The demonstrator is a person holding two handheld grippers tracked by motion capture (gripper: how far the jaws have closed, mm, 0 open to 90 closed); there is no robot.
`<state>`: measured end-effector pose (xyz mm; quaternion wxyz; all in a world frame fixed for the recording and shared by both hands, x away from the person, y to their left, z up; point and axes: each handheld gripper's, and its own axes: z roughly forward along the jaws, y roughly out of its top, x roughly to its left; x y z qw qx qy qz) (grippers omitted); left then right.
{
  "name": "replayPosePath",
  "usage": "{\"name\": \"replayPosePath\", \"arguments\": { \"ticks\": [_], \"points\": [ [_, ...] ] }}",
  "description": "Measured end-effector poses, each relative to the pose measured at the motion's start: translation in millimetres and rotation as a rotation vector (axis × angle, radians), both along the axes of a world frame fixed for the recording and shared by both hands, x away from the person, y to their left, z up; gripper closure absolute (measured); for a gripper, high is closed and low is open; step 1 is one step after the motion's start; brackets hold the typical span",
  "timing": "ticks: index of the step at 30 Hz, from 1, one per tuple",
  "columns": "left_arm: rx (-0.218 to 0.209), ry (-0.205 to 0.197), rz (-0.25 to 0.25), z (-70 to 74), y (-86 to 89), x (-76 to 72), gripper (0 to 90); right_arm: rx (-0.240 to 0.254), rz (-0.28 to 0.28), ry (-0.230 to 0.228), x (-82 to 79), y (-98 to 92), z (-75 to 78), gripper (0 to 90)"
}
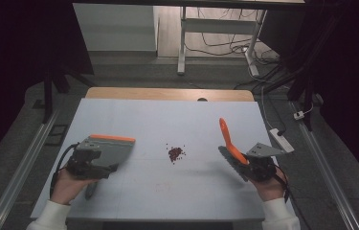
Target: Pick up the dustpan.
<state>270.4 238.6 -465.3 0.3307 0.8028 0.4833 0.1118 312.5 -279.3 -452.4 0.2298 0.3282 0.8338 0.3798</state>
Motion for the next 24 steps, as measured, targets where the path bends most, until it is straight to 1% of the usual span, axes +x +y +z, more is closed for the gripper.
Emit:
{"name": "replayPosePath", "arguments": {
  "ticks": [1,2,4,5,7,8,10,11,15,16,17,19,21,22,23,24],
  "points": [
    [0.002,0.01,0.006,-0.2,2.7,0.4,15.9,-0.004,-0.002,0.001,-0.1,0.3,0.3,70.2],
    [0.002,0.01,0.006,-0.2,2.7,0.4,16.2,-0.005,-0.002,0.002,0.1,1.3,0.5,70.1],
    [0.005,0.042,0.037,0.1,8.8,3.4,17.2,-0.007,0.004,0.006,0.5,2.6,0.9,70.2],
    [0.013,0.048,0.05,1.3,10.8,3.7,17.2,-0.01,0.005,0.006,0.6,3.2,1.0,70.2],
    [0.012,0.049,0.052,2.1,12.1,3.3,17.3,-0.009,0.004,0.005,0.8,4.9,0.9,70.1],
    [0.0,0.058,0.059,4.6,15.7,1.5,17.2,-0.012,0.006,0.005,0.8,5.7,0.8,70.2],
    [-0.001,0.06,0.068,5.2,16.5,1.0,17.2,-0.021,0.01,0.006,0.7,7.1,0.1,70.2],
    [-0.004,0.074,0.097,6.2,19.6,0.4,17.2,-0.025,0.01,0.007,0.4,7.9,-0.2,70.2],
    [-0.001,0.123,0.146,4.1,24.5,0.2,16.8,-0.024,0.014,0.005,0.2,7.8,0.4,70.1],
    [-0.002,0.144,0.159,2.9,26.4,-0.1,16.8,-0.023,0.012,0.005,0.2,7.6,0.4,70.1],
    [-0.005,0.161,0.167,1.7,27.6,-0.5,16.6,-0.024,0.013,0.004,0.4,7.1,0.2,70.2],
    [-0.006,0.179,0.181,-0.2,29.5,-1.6,16.2,-0.026,0.01,0.008,0.4,6.5,-0.5,70.1],
    [-0.007,0.185,0.187,-1.0,30.0,-2.0,15.7,-0.027,0.009,0.01,0.4,5.9,-1.2,70.2],
    [-0.003,0.202,0.195,-3.1,30.6,-3.5,15.3,-0.028,0.009,0.01,0.4,5.5,-1.4,70.2],
    [-0.003,0.202,0.195,-3.1,30.6,-3.5,15.0,-0.028,0.009,0.01,0.4,5.4,-1.5,70.1],
    [0.004,0.215,0.201,-5.4,30.8,-4.8,14.7,-0.028,0.009,0.01,0.5,5.3,-1.5,70.2]
  ]
}}
